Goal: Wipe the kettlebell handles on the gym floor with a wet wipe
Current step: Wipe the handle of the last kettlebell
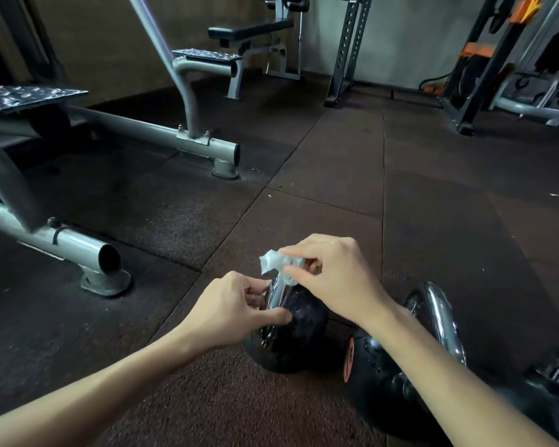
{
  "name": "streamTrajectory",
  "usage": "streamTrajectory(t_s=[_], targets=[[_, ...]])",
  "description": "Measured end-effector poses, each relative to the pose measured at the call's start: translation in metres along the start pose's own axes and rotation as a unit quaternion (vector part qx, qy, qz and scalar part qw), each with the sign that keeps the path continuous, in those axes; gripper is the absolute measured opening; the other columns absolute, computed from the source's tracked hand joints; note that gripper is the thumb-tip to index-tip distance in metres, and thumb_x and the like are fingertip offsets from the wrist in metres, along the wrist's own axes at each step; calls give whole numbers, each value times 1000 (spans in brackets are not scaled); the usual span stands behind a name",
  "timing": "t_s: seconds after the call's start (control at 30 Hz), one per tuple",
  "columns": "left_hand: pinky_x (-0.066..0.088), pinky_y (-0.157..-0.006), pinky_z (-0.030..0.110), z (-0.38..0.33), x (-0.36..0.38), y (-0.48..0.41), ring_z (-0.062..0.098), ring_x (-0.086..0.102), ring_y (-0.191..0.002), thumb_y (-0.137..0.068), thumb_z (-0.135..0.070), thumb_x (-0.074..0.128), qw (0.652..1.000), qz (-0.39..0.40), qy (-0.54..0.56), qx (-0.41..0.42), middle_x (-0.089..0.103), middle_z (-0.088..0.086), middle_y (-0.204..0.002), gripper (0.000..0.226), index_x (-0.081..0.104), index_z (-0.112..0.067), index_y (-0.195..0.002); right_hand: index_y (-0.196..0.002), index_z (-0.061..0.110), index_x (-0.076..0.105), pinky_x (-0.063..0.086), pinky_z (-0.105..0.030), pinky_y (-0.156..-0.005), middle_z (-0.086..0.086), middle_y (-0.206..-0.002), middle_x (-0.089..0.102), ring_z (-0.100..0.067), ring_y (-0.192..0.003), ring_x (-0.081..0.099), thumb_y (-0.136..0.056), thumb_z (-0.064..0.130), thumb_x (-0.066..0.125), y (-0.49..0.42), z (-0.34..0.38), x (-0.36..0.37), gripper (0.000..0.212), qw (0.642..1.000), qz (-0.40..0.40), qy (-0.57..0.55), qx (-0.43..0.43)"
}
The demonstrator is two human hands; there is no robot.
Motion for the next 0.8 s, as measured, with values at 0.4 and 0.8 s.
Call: streamTrajectory(t_s=[0.4, 0.8], targets=[[56, -87, 25, 14, -5, 35, -10, 71, -83, -79, -43, 87, 1000, 16, -5, -21, 77, -23, -83, 20, 80, -43, -98, -109, 27, 82, 45, -9, -66, 17, -88, 72, 1, -74, 63, -80, 29, 88, 12, 0, 8, 29, 994, -56, -74, 58], [56, -101, 35, 12, -12, 22, 23, 77, -101, -78, -26, 91, 980, 87, 156, -92, 82, 4, -96, 22, 84, -24, -100, -104, 32, 82, 46, -12, -65, 12, -87, 71, -1, -73, 61, -81, 31, 86, 6, -1, 13, 23, 992, -32, -88, 88]])
Point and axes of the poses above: each hand's wrist, its own y-axis away from the middle knuckle, its own x-axis out of the palm, z = x × y, the point moved 4 cm from there along -y, towards the middle knuckle
